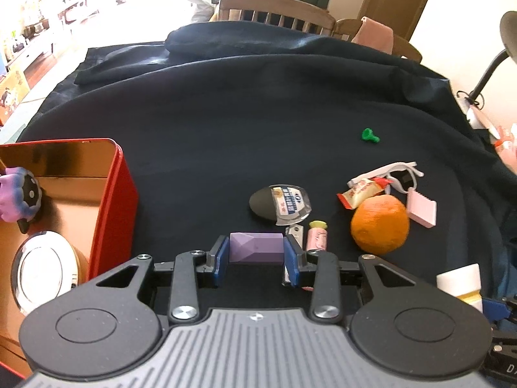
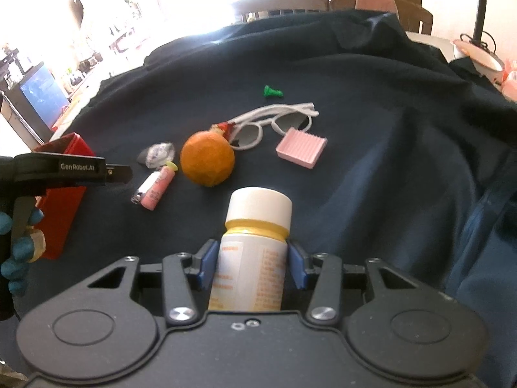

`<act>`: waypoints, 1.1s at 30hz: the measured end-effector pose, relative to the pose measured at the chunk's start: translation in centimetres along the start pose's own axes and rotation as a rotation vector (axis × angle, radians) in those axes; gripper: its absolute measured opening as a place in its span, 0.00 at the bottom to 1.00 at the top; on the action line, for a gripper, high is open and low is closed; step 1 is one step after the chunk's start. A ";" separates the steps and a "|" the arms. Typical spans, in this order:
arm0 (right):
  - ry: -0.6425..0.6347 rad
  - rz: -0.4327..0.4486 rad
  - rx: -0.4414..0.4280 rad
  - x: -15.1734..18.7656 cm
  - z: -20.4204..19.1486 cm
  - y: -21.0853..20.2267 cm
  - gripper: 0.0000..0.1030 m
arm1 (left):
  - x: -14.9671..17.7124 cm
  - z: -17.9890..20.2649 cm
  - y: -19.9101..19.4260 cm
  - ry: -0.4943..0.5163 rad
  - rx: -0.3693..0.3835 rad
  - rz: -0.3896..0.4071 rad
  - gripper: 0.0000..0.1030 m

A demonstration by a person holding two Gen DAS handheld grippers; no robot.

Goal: Organize rigid objects
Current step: 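Carry the bottle and lavender block with both tools over the red tin box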

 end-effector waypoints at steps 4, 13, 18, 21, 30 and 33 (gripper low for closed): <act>0.002 0.026 -0.026 -0.7 -1.0 -1.2 0.44 | 0.0 0.0 -1.5 0.009 0.023 0.002 0.34; -0.037 0.058 -0.076 -2.5 -5.0 -2.7 0.44 | -0.2 -1.1 -5.4 0.035 0.053 0.014 0.34; -0.062 0.065 -0.110 -3.4 -7.5 -2.8 0.44 | -0.3 -3.0 -7.1 0.024 0.060 0.024 0.34; -0.084 0.070 -0.131 -3.9 -9.3 -2.6 0.44 | -0.3 -4.8 -8.3 0.011 0.061 0.036 0.34; -0.146 0.060 -0.183 -4.9 -15.2 -1.2 0.44 | -0.1 -11.0 -10.5 -0.034 0.020 0.062 0.34; -0.162 0.051 -0.198 -5.2 -17.0 -0.6 0.44 | 0.0 -13.0 -10.8 -0.046 0.003 0.061 0.34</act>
Point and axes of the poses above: each gripper's, at about its wrist camera, not at the fingertips, and y roughly the way its jaws point, z to its right, x to its underside, the point moved 1 cm from there along y, roughly the way its jaws point
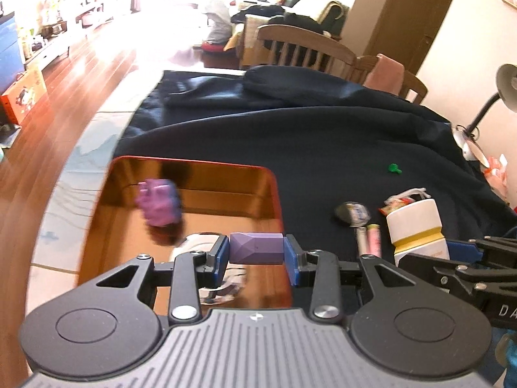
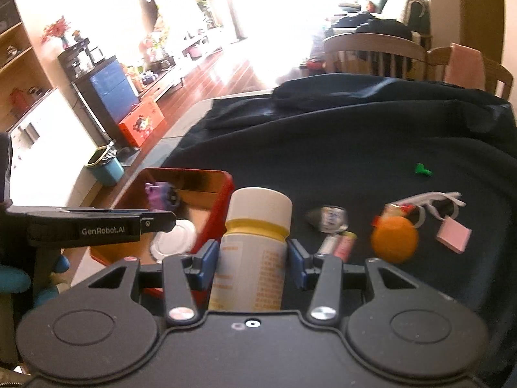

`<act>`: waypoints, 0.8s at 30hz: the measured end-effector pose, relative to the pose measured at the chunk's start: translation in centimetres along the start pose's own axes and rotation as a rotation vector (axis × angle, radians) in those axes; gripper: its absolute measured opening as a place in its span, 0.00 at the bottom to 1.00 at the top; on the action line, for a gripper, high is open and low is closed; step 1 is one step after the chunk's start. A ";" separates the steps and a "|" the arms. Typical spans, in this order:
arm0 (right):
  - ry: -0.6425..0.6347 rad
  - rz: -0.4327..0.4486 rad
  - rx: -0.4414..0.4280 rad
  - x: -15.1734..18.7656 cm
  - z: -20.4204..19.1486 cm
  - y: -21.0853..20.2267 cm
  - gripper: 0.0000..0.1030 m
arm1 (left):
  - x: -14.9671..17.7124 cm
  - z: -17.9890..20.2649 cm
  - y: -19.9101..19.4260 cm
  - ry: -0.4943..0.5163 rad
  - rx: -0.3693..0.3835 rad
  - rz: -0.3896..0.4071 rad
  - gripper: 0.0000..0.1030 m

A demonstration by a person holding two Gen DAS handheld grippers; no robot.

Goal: Organize rigid objects
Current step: 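Carry the bottle and lavender block with both tools over the red tin box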

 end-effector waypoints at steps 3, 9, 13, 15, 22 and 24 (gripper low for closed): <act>-0.019 -0.007 -0.012 -0.5 -1.5 1.0 0.44 | -0.1 -1.8 0.0 -0.009 -0.012 -0.002 0.34; -0.044 -0.022 -0.039 -1.8 -4.1 3.3 0.44 | 0.0 -5.1 0.8 0.000 -0.046 -0.024 0.34; -0.090 -0.041 -0.050 -2.5 -5.9 4.8 0.44 | -0.1 -6.7 1.7 0.024 -0.094 -0.030 0.34; -0.107 -0.048 -0.047 -2.8 -6.5 5.6 0.44 | -0.3 -7.3 2.1 0.030 -0.096 -0.028 0.34; -0.153 -0.084 -0.029 -3.9 -7.6 8.6 0.44 | -0.7 -7.7 3.4 0.075 -0.089 -0.033 0.34; -0.167 -0.093 -0.023 -4.2 -7.9 9.3 0.44 | -0.7 -7.6 3.7 0.091 -0.086 -0.034 0.34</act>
Point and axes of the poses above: each gripper's, at about its wrist camera, not at the fingertips, and y roughly the way its jaws point, z to its right, x to its underside, the point moved 1 cm from there along y, roughly the way its jaws point
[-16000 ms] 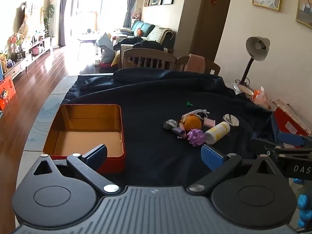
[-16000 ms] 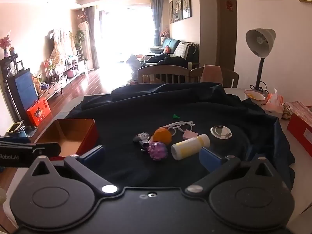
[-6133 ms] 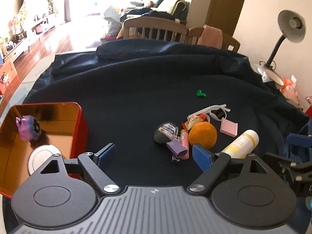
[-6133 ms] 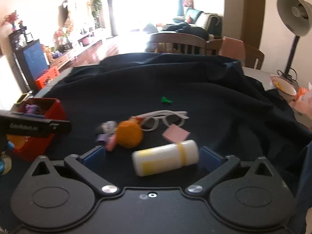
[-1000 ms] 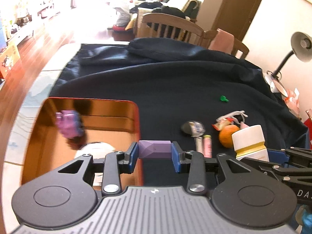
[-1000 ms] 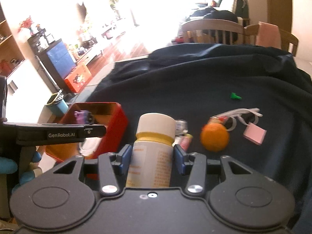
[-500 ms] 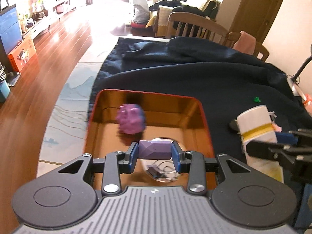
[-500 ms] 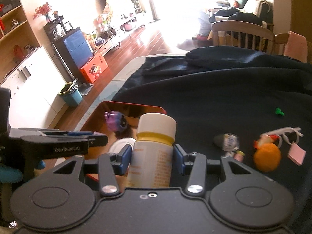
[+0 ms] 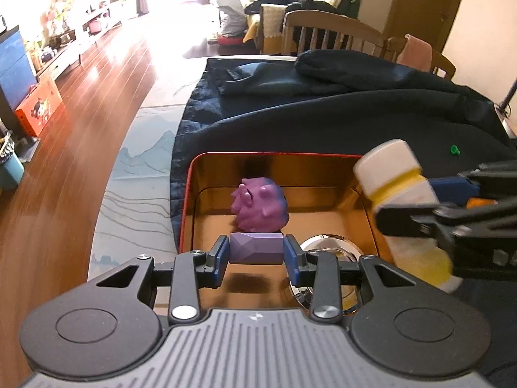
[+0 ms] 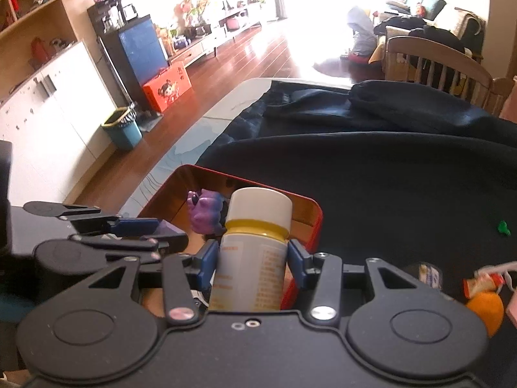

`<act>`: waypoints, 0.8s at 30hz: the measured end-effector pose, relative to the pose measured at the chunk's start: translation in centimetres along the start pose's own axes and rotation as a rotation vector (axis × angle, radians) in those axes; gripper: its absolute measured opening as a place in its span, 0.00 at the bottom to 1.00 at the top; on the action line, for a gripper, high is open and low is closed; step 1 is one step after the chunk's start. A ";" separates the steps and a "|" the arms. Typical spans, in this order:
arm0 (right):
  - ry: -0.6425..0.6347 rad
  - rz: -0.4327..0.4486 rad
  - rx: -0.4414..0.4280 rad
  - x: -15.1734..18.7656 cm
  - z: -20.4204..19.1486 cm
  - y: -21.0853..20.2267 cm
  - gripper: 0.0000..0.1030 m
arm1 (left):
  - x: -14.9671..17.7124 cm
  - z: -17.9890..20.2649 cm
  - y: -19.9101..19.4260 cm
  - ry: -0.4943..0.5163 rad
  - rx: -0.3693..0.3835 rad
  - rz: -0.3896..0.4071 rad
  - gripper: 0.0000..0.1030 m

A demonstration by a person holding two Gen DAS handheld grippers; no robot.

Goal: Organize rigid objects
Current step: 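Carry the bottle and lavender block with both tools over the red tin box, then open the left tool to drop the lavender block while the right tool lays the bottle in the box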

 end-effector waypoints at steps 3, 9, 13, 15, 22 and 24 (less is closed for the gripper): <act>-0.009 -0.015 -0.001 -0.7 -0.3 1.0 0.44 | 0.0 0.1 0.6 0.008 0.001 -0.011 0.34; -0.038 -0.077 -0.018 -1.4 -0.8 3.3 0.44 | 0.1 0.3 1.7 0.034 -0.002 -0.031 0.34; -0.038 -0.099 -0.007 -1.4 -0.6 4.3 0.44 | 0.2 0.3 2.3 0.044 -0.007 -0.043 0.34; -0.041 -0.104 -0.007 -1.5 -0.6 4.6 0.44 | 0.2 0.2 2.6 0.043 -0.010 -0.049 0.34; -0.041 -0.114 -0.008 -1.3 -0.6 5.3 0.44 | 0.0 0.1 3.4 0.054 -0.013 -0.062 0.34; -0.038 -0.105 0.000 -1.4 -0.5 5.1 0.44 | 0.0 0.2 3.5 0.057 -0.009 -0.066 0.34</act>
Point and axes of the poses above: each gripper's, at about its wrist camera, not at the fingertips, and y roughly the way its jaws point, z to its right, x to its underside, the point moved 1 cm from there along y, roughly the way its jaws point
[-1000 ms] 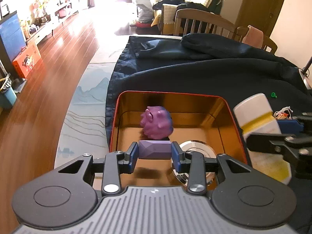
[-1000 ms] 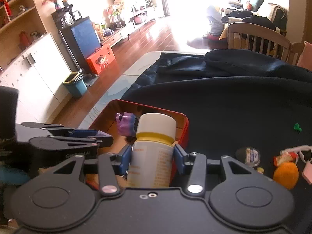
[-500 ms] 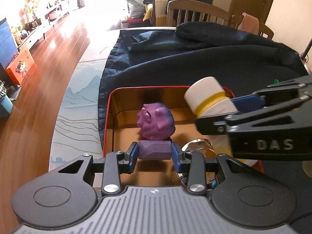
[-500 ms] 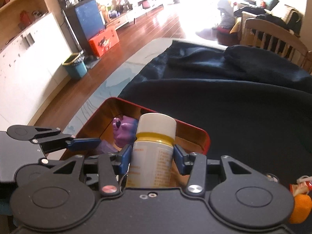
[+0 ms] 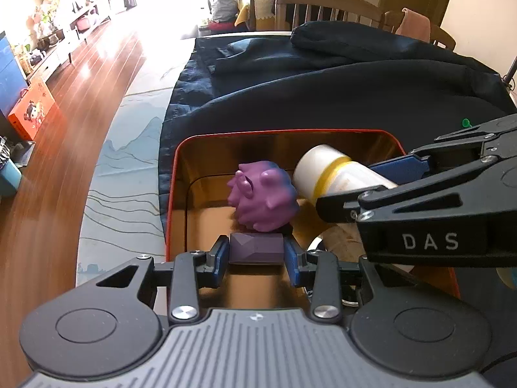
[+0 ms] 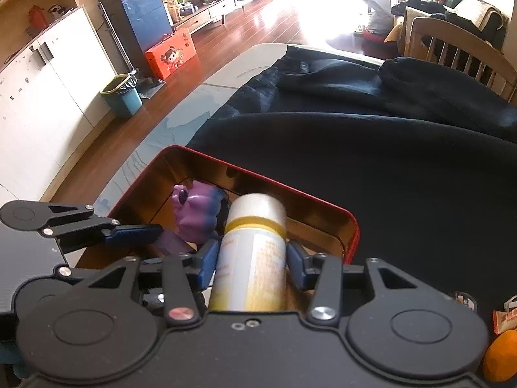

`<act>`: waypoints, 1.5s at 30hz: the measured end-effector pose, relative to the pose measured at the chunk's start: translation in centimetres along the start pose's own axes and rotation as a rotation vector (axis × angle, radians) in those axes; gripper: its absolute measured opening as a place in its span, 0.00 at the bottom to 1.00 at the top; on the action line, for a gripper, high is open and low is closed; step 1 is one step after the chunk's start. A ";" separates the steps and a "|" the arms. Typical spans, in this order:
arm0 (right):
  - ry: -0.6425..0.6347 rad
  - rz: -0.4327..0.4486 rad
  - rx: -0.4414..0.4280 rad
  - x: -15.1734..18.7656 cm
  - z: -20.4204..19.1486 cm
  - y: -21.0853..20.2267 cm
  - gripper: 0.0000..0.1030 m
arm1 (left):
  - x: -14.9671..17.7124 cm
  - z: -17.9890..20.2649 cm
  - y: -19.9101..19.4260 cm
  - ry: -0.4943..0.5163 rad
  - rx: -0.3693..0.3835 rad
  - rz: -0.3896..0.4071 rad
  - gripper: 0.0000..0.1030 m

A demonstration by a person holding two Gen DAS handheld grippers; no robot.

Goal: Organize rigid objects
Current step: 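Open the left tool to drop the lavender block while the right tool lays the bottle in the box, then move both tools back toward the oval case and lipstick on the cloth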

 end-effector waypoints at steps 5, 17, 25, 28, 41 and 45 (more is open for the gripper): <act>0.011 0.018 0.005 0.3 0.4 -1.0 0.46 | 0.0 0.6 0.3 0.017 -0.001 -0.013 0.34; 0.072 0.081 -0.021 2.2 1.4 -5.2 0.53 | -0.2 0.9 0.6 0.003 -0.027 -0.030 0.36; 0.106 0.111 -0.022 3.5 2.1 -7.5 0.56 | 0.1 1.1 -0.8 -0.024 -0.030 -0.010 0.45; 0.112 0.125 -0.021 3.9 2.1 -8.1 0.59 | 0.2 1.4 -1.7 -0.037 -0.019 0.005 0.47; 0.149 0.224 0.001 7.6 4.1 -12.0 0.78 | 0.7 4.5 -5.1 -0.030 0.021 0.086 0.55; 0.183 0.259 0.031 9.2 5.8 -12.9 0.81 | 0.8 5.8 -5.7 -0.029 0.037 0.105 0.63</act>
Point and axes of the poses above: each gripper's, at about its wrist camera, not at the fingertips, and y roughly the way its jaws point, z to its right, x to its underside, the point moved 1 cm from there along y, roughly the way its jaws point
